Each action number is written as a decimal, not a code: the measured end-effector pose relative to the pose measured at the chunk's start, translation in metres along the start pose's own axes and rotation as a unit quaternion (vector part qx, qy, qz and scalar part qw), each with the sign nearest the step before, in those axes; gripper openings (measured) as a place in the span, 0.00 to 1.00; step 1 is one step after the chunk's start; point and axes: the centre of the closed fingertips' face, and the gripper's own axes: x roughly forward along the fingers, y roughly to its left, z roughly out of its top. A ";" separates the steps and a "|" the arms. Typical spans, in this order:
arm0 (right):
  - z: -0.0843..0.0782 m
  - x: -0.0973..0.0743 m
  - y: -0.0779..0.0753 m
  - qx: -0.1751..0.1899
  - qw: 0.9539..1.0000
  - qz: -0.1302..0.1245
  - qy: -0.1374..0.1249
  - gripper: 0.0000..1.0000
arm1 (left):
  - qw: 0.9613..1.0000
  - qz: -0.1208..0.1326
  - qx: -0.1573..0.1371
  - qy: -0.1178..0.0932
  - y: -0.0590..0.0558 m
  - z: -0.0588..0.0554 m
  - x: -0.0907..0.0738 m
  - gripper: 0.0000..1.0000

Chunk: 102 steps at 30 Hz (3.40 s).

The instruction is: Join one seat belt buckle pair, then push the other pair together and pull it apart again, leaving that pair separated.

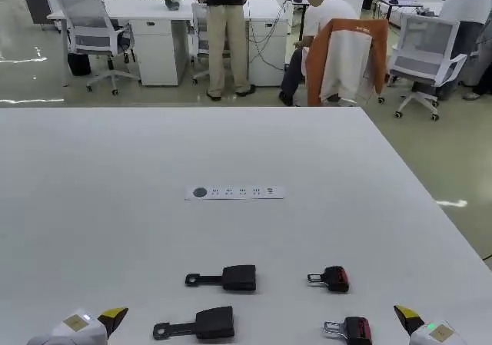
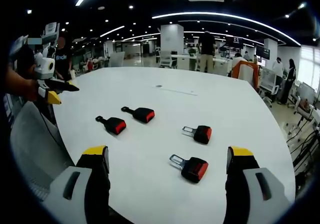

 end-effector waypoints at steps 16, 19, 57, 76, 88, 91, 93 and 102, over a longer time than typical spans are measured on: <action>0.003 0.002 -0.001 0.000 1.000 -0.001 -0.002 0.97 | 1.000 0.000 0.000 -0.001 0.006 0.000 0.001 1.00; 0.003 0.002 -0.001 0.001 1.000 0.000 -0.002 0.97 | 1.000 0.000 0.001 -0.001 0.006 0.001 0.001 1.00; -0.005 -0.005 0.003 0.007 1.000 0.001 0.001 0.97 | 1.000 -0.003 0.005 0.003 0.000 0.001 -0.003 1.00; -0.015 -0.003 -0.002 0.011 1.000 0.007 0.009 0.96 | 1.000 -0.009 0.007 0.015 -0.004 -0.002 0.004 1.00; -0.018 0.005 -0.008 0.009 1.000 0.010 0.016 0.97 | 1.000 -0.016 0.012 0.023 -0.002 -0.001 0.018 1.00; -0.017 0.007 -0.008 0.008 1.000 0.012 0.018 0.97 | 0.999 -0.018 0.012 0.027 0.001 -0.002 0.022 1.00; -0.017 0.010 -0.010 0.009 1.000 0.013 0.020 0.97 | 0.999 -0.019 0.012 0.030 0.004 -0.005 0.026 1.00; -0.021 0.025 -0.021 0.012 0.999 0.017 0.027 0.96 | 0.999 -0.026 0.014 0.038 0.000 -0.002 0.040 1.00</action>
